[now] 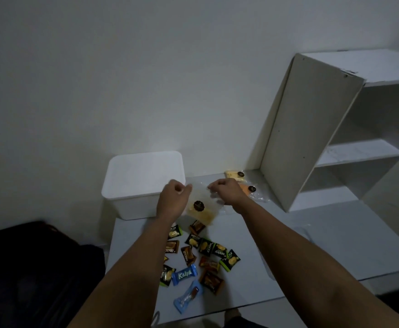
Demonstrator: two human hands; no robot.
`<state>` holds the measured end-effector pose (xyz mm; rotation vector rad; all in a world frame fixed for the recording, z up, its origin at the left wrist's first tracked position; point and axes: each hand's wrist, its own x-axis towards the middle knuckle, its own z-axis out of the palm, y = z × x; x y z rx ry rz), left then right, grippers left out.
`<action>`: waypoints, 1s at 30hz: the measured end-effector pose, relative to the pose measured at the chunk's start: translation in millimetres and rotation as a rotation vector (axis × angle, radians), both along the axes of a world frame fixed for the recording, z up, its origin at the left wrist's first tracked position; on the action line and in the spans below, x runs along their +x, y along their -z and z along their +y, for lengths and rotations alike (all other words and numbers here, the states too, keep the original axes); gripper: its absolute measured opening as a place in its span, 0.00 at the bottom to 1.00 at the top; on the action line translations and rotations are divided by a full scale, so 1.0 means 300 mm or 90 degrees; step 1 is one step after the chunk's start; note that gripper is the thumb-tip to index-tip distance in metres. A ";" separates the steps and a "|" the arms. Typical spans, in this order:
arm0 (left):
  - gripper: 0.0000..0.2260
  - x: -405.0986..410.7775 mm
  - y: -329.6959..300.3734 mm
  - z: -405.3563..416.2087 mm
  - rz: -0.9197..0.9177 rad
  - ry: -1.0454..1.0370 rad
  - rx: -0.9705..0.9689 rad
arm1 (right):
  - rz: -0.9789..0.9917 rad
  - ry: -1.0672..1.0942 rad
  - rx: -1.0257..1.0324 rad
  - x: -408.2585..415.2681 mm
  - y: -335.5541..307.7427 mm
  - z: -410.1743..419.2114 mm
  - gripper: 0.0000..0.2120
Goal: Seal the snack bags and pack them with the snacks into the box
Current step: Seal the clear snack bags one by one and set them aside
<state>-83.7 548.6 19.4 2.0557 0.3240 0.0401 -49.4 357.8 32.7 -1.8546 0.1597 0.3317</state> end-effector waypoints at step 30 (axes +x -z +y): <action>0.08 -0.094 -0.100 0.044 -0.016 0.091 -0.227 | -0.043 -0.259 -0.010 -0.029 -0.111 0.017 0.08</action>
